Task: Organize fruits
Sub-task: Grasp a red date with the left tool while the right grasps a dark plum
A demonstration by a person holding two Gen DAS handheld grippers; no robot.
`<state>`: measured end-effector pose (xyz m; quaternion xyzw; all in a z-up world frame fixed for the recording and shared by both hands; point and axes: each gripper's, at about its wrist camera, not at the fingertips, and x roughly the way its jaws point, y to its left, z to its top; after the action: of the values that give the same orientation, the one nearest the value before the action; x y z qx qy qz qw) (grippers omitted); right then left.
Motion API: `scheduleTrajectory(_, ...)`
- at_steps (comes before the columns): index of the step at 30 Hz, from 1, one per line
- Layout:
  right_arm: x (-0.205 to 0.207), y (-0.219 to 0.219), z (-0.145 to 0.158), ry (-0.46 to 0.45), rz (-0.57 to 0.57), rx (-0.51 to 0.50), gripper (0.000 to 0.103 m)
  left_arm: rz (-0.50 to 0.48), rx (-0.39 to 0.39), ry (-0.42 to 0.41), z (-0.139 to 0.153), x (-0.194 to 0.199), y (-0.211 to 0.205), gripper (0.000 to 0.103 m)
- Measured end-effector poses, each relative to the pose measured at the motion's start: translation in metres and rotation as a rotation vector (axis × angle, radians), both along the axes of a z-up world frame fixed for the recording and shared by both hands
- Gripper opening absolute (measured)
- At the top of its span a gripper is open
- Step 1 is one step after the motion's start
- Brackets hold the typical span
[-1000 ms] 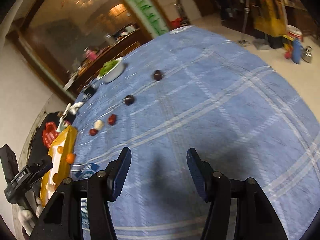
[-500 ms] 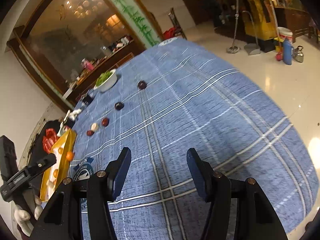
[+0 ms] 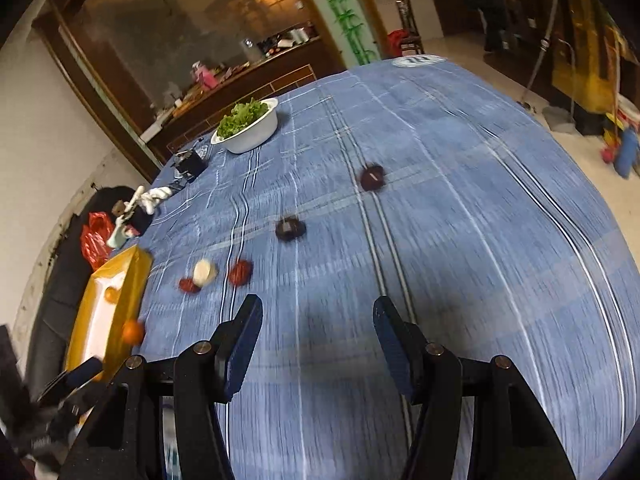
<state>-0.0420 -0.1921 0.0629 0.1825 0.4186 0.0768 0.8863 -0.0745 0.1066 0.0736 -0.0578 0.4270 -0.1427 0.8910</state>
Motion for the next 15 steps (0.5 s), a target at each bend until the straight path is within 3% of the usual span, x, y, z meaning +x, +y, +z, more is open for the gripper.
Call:
scheduleTrajectory(1,0.014,0.005,-0.001,-0.002,0.007,-0.013,0.062,0.001,-0.001,0.013,-0.001,0.008,0.0,0.046)
scheduleTrajectory(2,0.032,0.013,-0.002,-0.008,0.017,-0.027,0.062,0.001,-0.006,0.035,-0.004,0.018,0.0,0.033)
scheduleTrajectory(8,0.089,0.037,-0.023,0.032,0.055,-0.033,0.062,0.012,0.026,0.051,-0.011,0.065,-0.01,0.032)
scheduleTrajectory(11,0.098,0.044,-0.034,0.049,0.071,-0.04,0.062,0.017,0.071,0.039,-0.016,0.086,-0.022,0.039)
scheduleTrajectory(15,0.1,0.048,-0.04,0.034,0.073,-0.061,0.059,-0.003,0.135,0.056,-0.034,0.108,-0.039,0.039)
